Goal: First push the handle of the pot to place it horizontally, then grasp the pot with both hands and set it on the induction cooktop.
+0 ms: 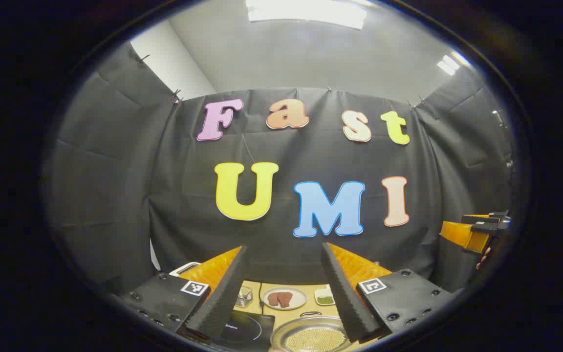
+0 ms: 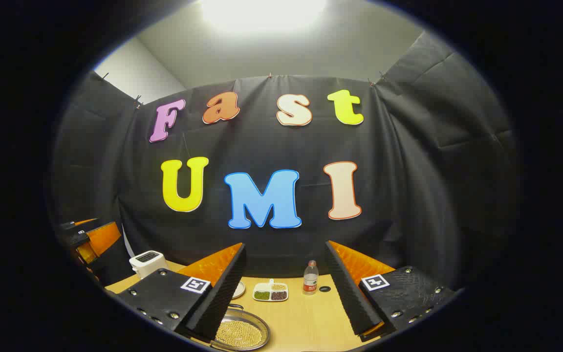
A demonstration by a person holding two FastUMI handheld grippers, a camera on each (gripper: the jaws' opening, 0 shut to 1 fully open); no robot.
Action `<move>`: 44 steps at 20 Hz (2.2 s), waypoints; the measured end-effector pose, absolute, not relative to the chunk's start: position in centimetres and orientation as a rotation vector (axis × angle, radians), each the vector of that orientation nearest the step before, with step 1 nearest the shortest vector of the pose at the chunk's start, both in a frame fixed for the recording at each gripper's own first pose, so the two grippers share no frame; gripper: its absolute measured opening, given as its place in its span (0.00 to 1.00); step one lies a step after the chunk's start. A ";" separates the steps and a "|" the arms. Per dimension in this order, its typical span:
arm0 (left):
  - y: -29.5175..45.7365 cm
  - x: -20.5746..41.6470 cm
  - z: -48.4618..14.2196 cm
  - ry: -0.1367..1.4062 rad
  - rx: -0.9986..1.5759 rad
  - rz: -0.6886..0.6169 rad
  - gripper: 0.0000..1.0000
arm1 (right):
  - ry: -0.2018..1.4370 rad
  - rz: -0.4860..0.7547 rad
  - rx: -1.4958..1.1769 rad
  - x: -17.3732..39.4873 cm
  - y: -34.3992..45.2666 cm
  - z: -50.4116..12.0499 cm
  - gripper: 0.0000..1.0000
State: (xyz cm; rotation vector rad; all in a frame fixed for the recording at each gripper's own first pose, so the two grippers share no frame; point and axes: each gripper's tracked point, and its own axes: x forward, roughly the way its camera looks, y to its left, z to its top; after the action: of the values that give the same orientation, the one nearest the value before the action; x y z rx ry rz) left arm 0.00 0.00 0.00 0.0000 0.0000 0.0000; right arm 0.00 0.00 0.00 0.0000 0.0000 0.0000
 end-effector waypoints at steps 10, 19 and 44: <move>2.4 2.3 0.7 -0.009 -0.004 -0.112 0.99 | -0.010 -0.105 -0.009 -0.3 2.7 0.7 0.97; 5.1 3.5 0.3 -0.007 -0.023 -0.127 0.98 | 0.009 -0.103 -0.022 -0.4 5.3 -0.6 0.96; 7.4 1.9 -4.6 0.072 0.025 -0.021 0.95 | 0.739 0.181 0.044 -1.3 11.6 -24.1 0.05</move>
State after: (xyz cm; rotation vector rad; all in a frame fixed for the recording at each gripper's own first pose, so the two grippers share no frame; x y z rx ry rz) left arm 1.89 7.40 -4.60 0.0251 0.0716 -0.0215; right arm -1.30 11.62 -24.05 0.0438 0.7392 0.1814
